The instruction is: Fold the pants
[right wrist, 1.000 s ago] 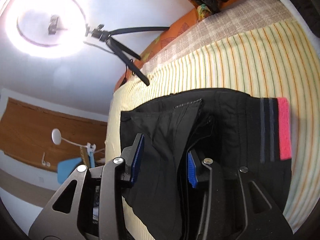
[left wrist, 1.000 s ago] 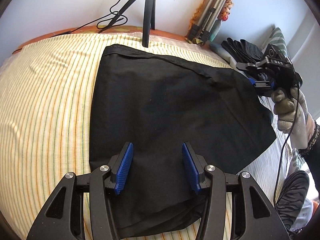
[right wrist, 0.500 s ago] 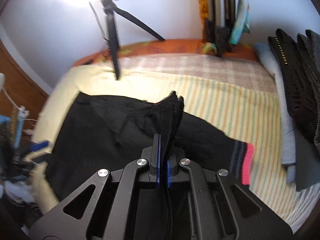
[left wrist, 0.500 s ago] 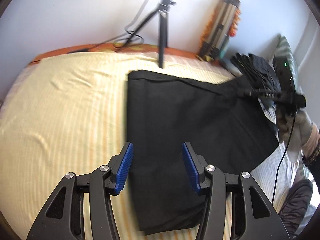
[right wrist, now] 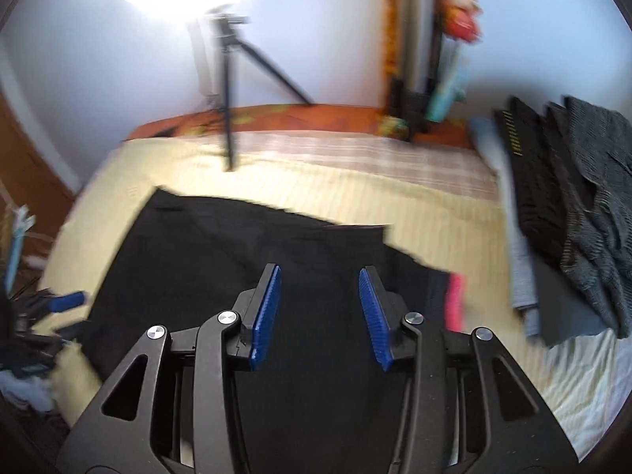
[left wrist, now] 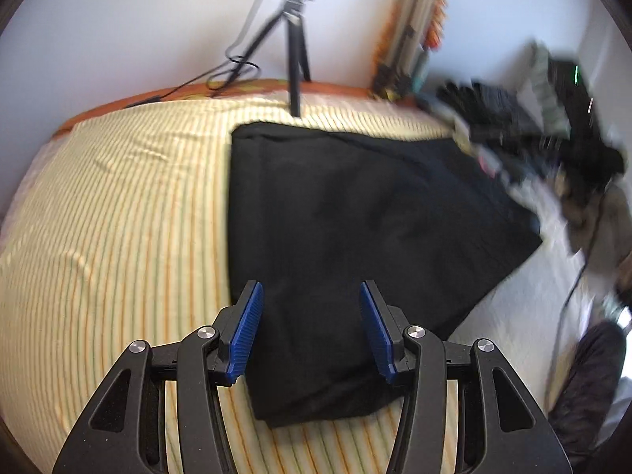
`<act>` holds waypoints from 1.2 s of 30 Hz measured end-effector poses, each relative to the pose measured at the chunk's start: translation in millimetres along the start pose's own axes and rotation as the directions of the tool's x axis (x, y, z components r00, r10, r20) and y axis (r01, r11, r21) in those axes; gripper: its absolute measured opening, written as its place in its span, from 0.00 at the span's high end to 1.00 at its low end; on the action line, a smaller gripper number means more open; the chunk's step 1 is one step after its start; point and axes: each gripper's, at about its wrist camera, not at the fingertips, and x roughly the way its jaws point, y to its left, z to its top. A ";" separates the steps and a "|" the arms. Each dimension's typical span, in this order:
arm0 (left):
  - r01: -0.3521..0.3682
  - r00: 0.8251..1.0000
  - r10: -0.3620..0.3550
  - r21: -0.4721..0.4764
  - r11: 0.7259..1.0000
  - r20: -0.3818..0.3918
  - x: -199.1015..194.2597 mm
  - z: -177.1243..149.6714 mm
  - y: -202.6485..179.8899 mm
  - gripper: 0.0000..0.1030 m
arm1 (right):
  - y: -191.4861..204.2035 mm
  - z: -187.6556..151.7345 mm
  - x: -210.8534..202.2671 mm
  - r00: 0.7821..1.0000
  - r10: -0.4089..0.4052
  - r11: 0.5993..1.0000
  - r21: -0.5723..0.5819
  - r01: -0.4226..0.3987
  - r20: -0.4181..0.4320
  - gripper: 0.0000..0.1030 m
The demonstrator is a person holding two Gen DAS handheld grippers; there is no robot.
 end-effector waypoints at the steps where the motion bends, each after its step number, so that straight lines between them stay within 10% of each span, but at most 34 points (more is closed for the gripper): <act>1: -0.025 1.000 0.025 0.022 0.999 -0.011 3.9 -3.9 -4.2 0.52 | 11.1 -1.7 1.1 1.000 0.024 0.999 -0.024 -0.024 -0.007 0.58; 9: -0.048 0.998 0.050 0.069 0.996 -0.028 14.6 -18.5 -5.3 0.52 | 53.2 -11.2 58.5 0.992 0.044 0.994 -0.090 -0.055 -0.118 0.57; 21: 0.086 0.995 -0.097 -0.375 0.923 -0.011 12.2 -13.8 60.8 0.52 | 79.3 2.6 60.7 0.981 0.130 0.989 -0.047 -0.138 -0.141 0.51; 28: 0.123 0.991 -0.131 -0.416 0.901 0.008 11.8 -14.4 63.4 0.60 | 130.1 31.4 81.6 0.928 0.302 0.953 0.048 -0.299 -0.216 0.48; 36: 0.233 0.972 -0.225 -0.425 0.875 0.070 1.7 -10.3 59.3 0.72 | 175.9 46.1 123.4 0.908 0.243 0.969 0.053 -0.240 -0.340 0.48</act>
